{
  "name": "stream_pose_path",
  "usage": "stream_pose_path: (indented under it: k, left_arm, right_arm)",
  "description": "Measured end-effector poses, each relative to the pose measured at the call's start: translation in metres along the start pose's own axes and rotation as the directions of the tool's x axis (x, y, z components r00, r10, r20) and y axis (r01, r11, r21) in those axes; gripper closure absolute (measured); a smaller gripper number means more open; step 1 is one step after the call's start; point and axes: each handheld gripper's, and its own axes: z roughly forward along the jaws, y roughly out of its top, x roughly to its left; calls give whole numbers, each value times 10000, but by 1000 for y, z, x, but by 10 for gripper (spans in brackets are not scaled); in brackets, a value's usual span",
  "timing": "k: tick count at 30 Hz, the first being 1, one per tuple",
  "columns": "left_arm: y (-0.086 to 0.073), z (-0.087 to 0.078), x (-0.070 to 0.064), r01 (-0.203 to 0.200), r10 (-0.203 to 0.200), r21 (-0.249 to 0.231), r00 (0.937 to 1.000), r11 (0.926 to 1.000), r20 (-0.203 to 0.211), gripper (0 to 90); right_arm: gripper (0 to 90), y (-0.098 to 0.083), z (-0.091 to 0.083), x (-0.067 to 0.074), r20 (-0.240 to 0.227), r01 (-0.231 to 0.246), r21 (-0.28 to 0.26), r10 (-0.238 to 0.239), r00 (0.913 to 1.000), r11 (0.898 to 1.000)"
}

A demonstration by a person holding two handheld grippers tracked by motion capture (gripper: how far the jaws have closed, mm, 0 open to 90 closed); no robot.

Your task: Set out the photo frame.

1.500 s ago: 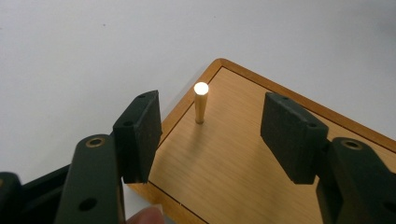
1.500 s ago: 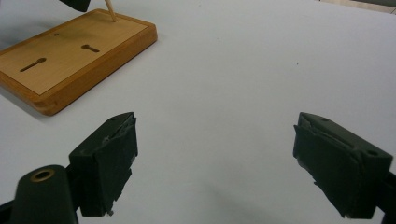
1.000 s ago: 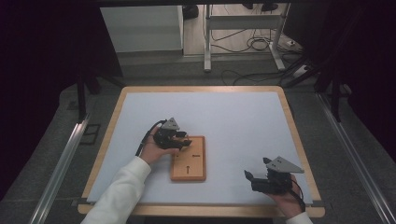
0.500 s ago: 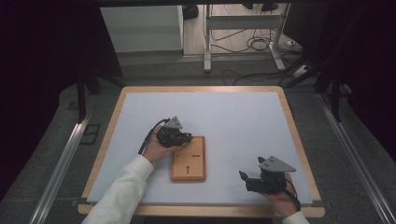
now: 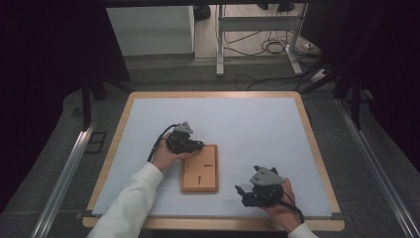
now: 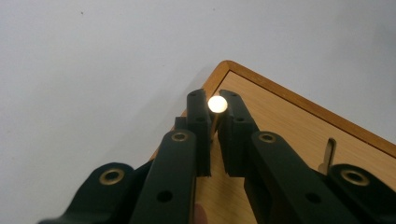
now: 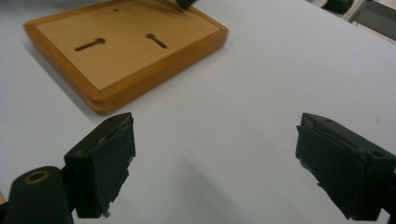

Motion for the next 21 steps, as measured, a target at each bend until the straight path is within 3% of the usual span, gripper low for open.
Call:
stream_pose_path:
  k: [7, 11, 21]
  left_arm:
    - [3, 0, 4, 204, -210, 217, 9993, 9996, 308, 832]
    - [4, 0, 5, 292, -304, 316, 9988, 9991, 394, 830]
    - [6, 0, 13, 571, -605, 450, 9951, 9974, 786, 829]
  right_arm:
    - [122, 18, 15, 20, -551, 817, 25, -814, 9952, 9967]
    - [121, 26, 27, 33, -670, 1500, 171, -1486, 9866, 9885]
    - [111, 33, 50, 58, -1020, 2426, 504, -2366, 9662, 9688]
